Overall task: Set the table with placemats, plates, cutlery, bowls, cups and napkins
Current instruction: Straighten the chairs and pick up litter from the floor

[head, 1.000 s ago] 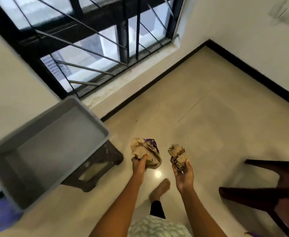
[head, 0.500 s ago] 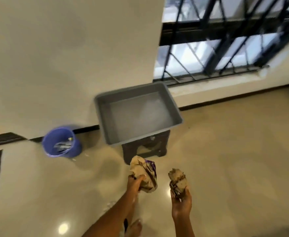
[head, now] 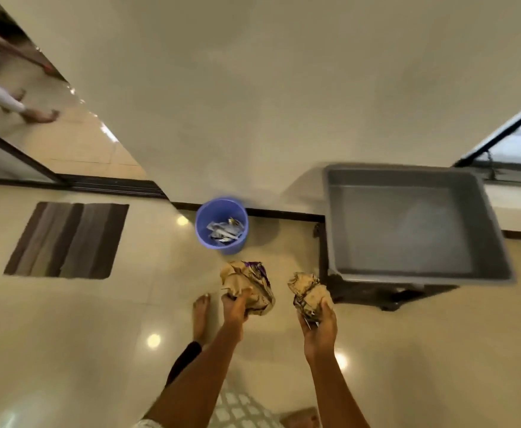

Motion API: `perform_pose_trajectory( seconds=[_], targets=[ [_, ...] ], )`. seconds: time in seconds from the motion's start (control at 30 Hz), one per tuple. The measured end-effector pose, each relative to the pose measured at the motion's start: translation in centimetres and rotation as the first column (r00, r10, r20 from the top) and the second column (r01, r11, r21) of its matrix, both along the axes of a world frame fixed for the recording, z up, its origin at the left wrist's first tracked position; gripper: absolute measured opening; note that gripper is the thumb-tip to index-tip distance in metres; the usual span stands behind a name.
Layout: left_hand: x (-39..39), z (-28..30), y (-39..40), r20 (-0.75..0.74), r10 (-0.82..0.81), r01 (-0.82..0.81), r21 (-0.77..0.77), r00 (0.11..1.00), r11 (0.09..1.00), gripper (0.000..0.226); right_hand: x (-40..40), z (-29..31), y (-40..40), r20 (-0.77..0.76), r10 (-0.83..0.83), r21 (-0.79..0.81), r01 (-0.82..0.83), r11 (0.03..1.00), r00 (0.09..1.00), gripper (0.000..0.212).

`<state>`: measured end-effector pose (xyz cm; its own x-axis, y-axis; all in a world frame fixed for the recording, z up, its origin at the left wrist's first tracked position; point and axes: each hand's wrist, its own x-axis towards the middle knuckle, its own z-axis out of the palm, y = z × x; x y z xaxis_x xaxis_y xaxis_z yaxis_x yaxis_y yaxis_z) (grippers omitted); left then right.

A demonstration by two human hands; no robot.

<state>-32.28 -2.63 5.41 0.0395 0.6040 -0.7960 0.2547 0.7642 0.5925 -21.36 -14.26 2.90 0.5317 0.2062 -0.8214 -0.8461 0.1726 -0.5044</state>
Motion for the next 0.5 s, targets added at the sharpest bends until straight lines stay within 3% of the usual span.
perform_pose_trajectory(
  seconds=[0.03, 0.1, 0.13, 0.2, 0.27, 0.37, 0.43, 0.5],
  targets=[
    [-1.2, -3.0, 2.6, -0.054, 0.003, 0.0, 0.039, 0.999, 0.999, 0.05, -0.4, -0.7, 2.4, -0.004, -0.005, 0.01, 0.005, 1.0, 1.0, 0.075],
    [-3.0, -10.1, 8.9, -0.162, -0.033, 0.039, 0.037, 0.986, 0.999, 0.075, -1.6, -4.1, 8.1, -0.024, -0.034, 0.042, 0.035, 0.998, 0.999, 0.055],
    [-4.3, -17.0, 12.1, -0.193, -0.048, 0.05, 0.003, 0.98, 0.999, 0.083, -2.2, -6.6, 10.9, -0.046, -0.061, 0.061, 0.063, 0.996, 0.997, 0.052],
    [-5.3, -25.5, 18.0, -0.218, -0.087, 0.089, -0.002, 0.972, 0.996, 0.091, -3.3, -10.1, 15.6, -0.095, -0.095, 0.084, 0.103, 0.991, 0.991, 0.051],
    [-3.2, -25.0, 24.1, -0.162, -0.124, 0.129, 0.021, 0.979, 0.991, 0.083, -4.4, -14.1, 20.4, -0.124, -0.099, 0.049, 0.106, 0.993, 0.987, 0.052],
    [0.1, -27.0, 31.4, -0.058, -0.221, 0.22, -0.012, 0.974, 0.975, 0.044, -4.8, -19.0, 26.2, -0.144, -0.165, 0.008, 0.168, 0.986, 0.976, 0.073],
    [1.7, -30.9, 34.5, -0.069, -0.293, 0.287, -0.08, 0.954, 0.955, 0.034, -4.7, -22.7, 28.9, -0.141, -0.203, -0.001, 0.205, 0.979, 0.969, 0.055],
    [3.0, -34.8, 36.6, -0.133, -0.385, 0.383, -0.044, 0.913, 0.923, 0.033, -4.1, -25.7, 30.8, -0.135, -0.21, -0.015, 0.21, 0.978, 0.968, 0.045]
  ],
)
